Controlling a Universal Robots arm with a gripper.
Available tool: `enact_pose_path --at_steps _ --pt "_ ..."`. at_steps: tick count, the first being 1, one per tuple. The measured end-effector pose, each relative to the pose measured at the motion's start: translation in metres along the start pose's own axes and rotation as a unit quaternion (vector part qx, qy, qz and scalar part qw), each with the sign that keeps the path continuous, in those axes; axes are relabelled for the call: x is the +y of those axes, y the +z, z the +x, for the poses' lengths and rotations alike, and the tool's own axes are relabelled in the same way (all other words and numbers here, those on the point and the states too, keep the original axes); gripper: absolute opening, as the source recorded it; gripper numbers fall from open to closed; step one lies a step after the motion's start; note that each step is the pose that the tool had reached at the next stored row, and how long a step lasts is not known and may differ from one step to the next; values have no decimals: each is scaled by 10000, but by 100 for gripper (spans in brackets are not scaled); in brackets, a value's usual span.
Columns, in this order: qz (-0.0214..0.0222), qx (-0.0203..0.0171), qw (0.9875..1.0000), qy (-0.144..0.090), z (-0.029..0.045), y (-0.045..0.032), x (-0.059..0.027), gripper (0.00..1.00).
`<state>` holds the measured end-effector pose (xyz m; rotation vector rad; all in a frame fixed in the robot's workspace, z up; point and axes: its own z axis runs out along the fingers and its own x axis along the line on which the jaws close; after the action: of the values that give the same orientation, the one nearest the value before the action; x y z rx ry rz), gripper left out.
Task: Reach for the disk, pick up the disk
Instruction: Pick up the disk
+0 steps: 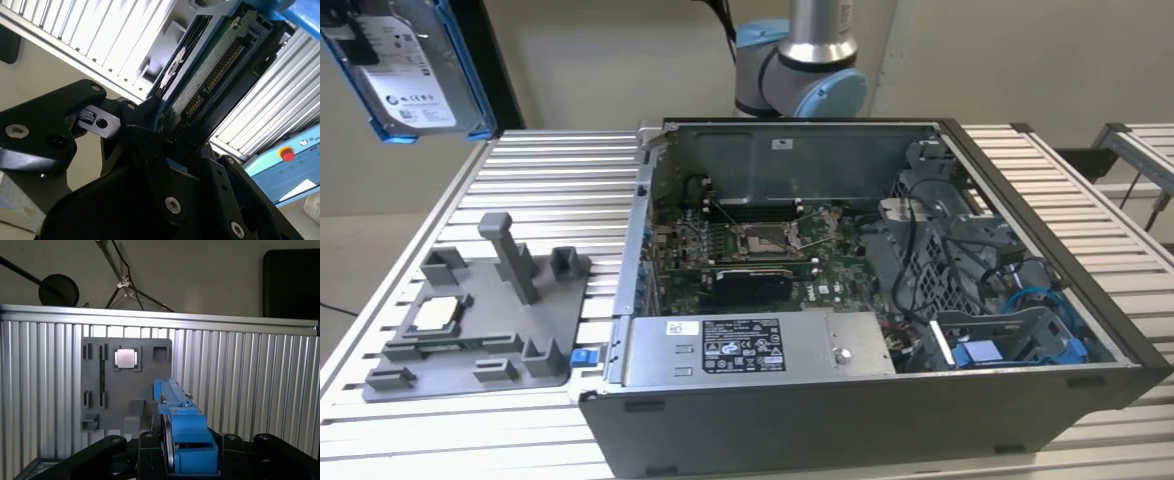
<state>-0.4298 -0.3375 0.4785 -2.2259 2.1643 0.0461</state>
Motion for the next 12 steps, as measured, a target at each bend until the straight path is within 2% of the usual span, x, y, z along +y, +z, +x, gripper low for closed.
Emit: enact_pose_path --at_steps 12 --pt "-2 0 10000 0 8 1 -282 0"
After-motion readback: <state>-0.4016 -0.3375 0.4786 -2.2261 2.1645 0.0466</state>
